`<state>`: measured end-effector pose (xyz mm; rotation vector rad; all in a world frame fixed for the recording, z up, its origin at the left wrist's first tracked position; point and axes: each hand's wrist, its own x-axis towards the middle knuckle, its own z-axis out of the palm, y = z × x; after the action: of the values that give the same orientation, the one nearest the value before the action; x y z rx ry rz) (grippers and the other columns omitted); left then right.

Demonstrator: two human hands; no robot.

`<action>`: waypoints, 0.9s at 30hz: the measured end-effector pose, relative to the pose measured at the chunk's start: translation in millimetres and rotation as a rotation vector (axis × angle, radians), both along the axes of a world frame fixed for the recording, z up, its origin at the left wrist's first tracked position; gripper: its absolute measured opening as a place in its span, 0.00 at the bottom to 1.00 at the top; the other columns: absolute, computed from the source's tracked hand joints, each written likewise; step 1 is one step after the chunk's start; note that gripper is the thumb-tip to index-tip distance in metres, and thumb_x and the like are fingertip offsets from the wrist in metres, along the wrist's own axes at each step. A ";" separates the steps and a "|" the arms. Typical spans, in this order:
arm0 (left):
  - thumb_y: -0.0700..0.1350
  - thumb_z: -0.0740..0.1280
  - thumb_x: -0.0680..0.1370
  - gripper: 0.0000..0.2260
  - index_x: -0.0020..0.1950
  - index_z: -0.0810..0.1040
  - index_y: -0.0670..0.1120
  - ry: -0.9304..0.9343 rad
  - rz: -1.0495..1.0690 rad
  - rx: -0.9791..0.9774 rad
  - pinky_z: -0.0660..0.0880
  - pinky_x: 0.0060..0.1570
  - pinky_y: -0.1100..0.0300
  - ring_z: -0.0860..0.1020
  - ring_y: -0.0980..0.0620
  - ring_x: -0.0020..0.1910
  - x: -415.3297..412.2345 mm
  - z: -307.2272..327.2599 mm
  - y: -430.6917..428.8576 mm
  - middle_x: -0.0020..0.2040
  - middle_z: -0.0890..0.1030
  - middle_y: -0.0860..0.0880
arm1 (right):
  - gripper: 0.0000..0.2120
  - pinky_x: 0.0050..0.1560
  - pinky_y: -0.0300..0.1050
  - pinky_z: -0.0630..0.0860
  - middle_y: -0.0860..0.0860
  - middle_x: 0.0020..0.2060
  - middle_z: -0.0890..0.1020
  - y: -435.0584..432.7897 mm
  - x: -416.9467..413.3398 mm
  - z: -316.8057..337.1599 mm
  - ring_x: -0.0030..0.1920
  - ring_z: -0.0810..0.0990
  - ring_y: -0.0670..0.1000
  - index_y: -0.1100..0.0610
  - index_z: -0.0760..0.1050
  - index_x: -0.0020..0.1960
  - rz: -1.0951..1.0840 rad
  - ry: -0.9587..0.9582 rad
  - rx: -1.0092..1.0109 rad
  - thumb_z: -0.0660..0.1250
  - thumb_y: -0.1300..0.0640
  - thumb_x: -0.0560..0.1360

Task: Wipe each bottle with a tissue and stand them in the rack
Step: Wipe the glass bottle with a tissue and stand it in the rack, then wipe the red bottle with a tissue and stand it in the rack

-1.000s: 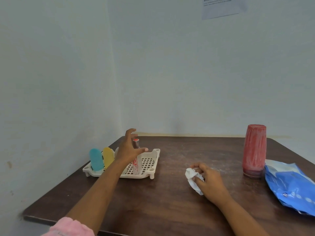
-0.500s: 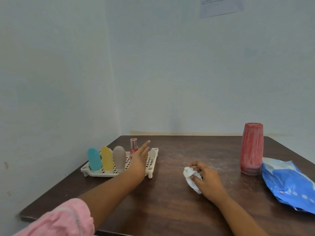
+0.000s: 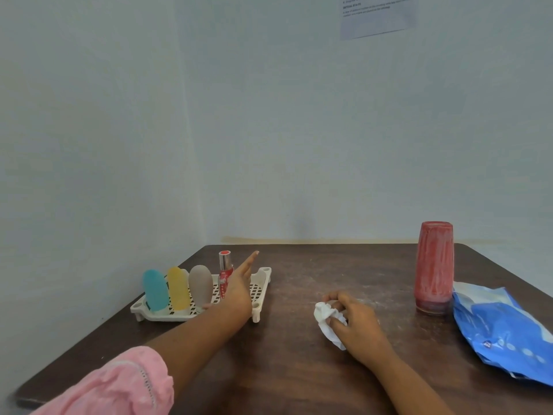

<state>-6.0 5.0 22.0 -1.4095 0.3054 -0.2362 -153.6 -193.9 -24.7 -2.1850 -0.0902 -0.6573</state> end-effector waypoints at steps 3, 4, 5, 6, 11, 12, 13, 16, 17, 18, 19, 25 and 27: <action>0.63 0.54 0.80 0.28 0.76 0.63 0.50 -0.053 0.041 0.031 0.25 0.52 0.25 0.44 0.42 0.78 2.0 -0.3 -1.9 0.77 0.61 0.45 | 0.11 0.41 0.26 0.71 0.42 0.44 0.80 -0.8 0.9 -1.3 0.45 0.78 0.38 0.49 0.75 0.57 -0.001 -0.001 -0.012 0.64 0.59 0.76; 0.62 0.50 0.81 0.27 0.76 0.62 0.50 -0.093 0.063 0.057 0.26 0.56 0.25 0.45 0.41 0.78 4.8 -4.3 -1.2 0.77 0.62 0.47 | 0.11 0.41 0.25 0.71 0.42 0.44 0.80 -1.0 1.0 -1.3 0.45 0.78 0.38 0.49 0.75 0.57 0.001 0.000 -0.013 0.64 0.59 0.76; 0.60 0.45 0.81 0.27 0.77 0.59 0.50 -0.183 0.078 0.047 0.26 0.58 0.27 0.44 0.39 0.78 5.5 -8.2 -1.6 0.77 0.62 0.53 | 0.11 0.41 0.25 0.71 0.42 0.44 0.80 -1.0 1.2 -1.2 0.45 0.78 0.38 0.49 0.75 0.57 0.001 0.001 -0.012 0.64 0.59 0.77; 0.59 0.39 0.81 0.28 0.79 0.54 0.50 -0.300 0.049 -0.025 0.24 0.61 0.31 0.40 0.37 0.77 2.3 -6.4 0.8 0.76 0.61 0.61 | 0.10 0.41 0.25 0.71 0.42 0.44 0.80 -0.9 1.4 -1.1 0.45 0.78 0.38 0.49 0.75 0.57 0.001 0.004 -0.011 0.64 0.58 0.77; 0.64 0.47 0.80 0.33 0.79 0.52 0.46 0.011 0.068 -0.014 0.29 0.67 0.33 0.39 0.42 0.78 -0.7 6.3 2.2 0.80 0.52 0.43 | 0.10 0.40 0.25 0.71 0.41 0.44 0.79 -1.1 2.8 -1.2 0.45 0.78 0.38 0.48 0.74 0.57 0.000 0.016 -0.022 0.64 0.57 0.77; 0.65 0.49 0.80 0.33 0.79 0.52 0.46 0.030 0.042 -0.009 0.29 0.66 0.33 0.39 0.43 0.78 2.7 8.0 1.0 0.80 0.52 0.42 | 0.10 0.40 0.26 0.71 0.41 0.44 0.79 -1.2 2.9 -1.3 0.45 0.78 0.38 0.48 0.74 0.57 0.000 0.019 -0.023 0.64 0.57 0.77; 0.65 0.50 0.80 0.34 0.79 0.52 0.47 0.016 0.044 0.003 0.28 0.64 0.32 0.39 0.43 0.78 6.8 3.5 1.8 0.80 0.52 0.43 | 0.10 0.40 0.26 0.72 0.41 0.44 0.79 -1.3 2.9 -1.4 0.44 0.78 0.38 0.48 0.74 0.57 0.000 0.022 -0.024 0.64 0.57 0.77; 0.67 0.57 0.77 0.37 0.79 0.53 0.49 -0.011 0.040 0.023 0.26 0.50 0.26 0.39 0.42 0.78 13.4 -6.1 7.5 0.79 0.53 0.43 | 0.11 0.40 0.26 0.72 0.40 0.44 0.79 -2.0 3.9 -2.0 0.44 0.78 0.38 0.47 0.74 0.57 -0.004 0.030 -0.029 0.64 0.57 0.77; 0.67 0.59 0.77 0.38 0.79 0.52 0.50 -0.025 0.038 0.037 0.26 0.47 0.25 0.38 0.42 0.78 13.3 -6.2 8.4 0.80 0.52 0.43 | 0.11 0.40 0.26 0.72 0.40 0.44 0.79 -2.1 4.2 -2.0 0.45 0.78 0.38 0.48 0.74 0.58 -0.005 0.032 -0.030 0.64 0.58 0.77; 0.68 0.60 0.76 0.39 0.79 0.51 0.50 -0.034 0.038 0.038 0.26 0.46 0.25 0.38 0.41 0.78 12.7 -4.8 8.6 0.80 0.52 0.43 | 0.11 0.40 0.26 0.72 0.41 0.44 0.79 -2.2 4.5 -2.0 0.45 0.78 0.38 0.48 0.74 0.58 -0.005 0.034 -0.030 0.64 0.58 0.77; 0.68 0.60 0.76 0.39 0.79 0.51 0.50 -0.031 0.035 0.038 0.26 0.46 0.24 0.38 0.41 0.78 12.5 -4.7 8.8 0.80 0.51 0.43 | 0.11 0.40 0.26 0.72 0.41 0.44 0.79 -2.1 4.6 -1.8 0.45 0.78 0.38 0.48 0.74 0.58 -0.004 0.035 -0.029 0.64 0.58 0.77; 0.66 0.63 0.75 0.38 0.79 0.55 0.50 -0.045 0.034 0.017 0.26 0.40 0.21 0.40 0.39 0.78 16.3 -10.8 13.3 0.79 0.54 0.43 | 0.12 0.40 0.28 0.73 0.42 0.44 0.80 -2.2 4.5 -2.8 0.43 0.79 0.39 0.49 0.75 0.58 -0.004 0.044 -0.012 0.64 0.59 0.76; 0.66 0.64 0.75 0.38 0.78 0.56 0.49 -0.044 0.030 -0.009 0.25 0.42 0.23 0.41 0.39 0.78 16.9 -10.2 13.5 0.79 0.55 0.42 | 0.12 0.39 0.28 0.72 0.42 0.43 0.80 -1.9 4.1 -2.7 0.42 0.79 0.37 0.49 0.75 0.58 -0.007 0.045 -0.009 0.63 0.59 0.76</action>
<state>10.9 18.4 11.8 -1.4147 0.2468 -0.2435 -149.5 -195.8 -27.4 -2.2081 -0.0622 -0.6117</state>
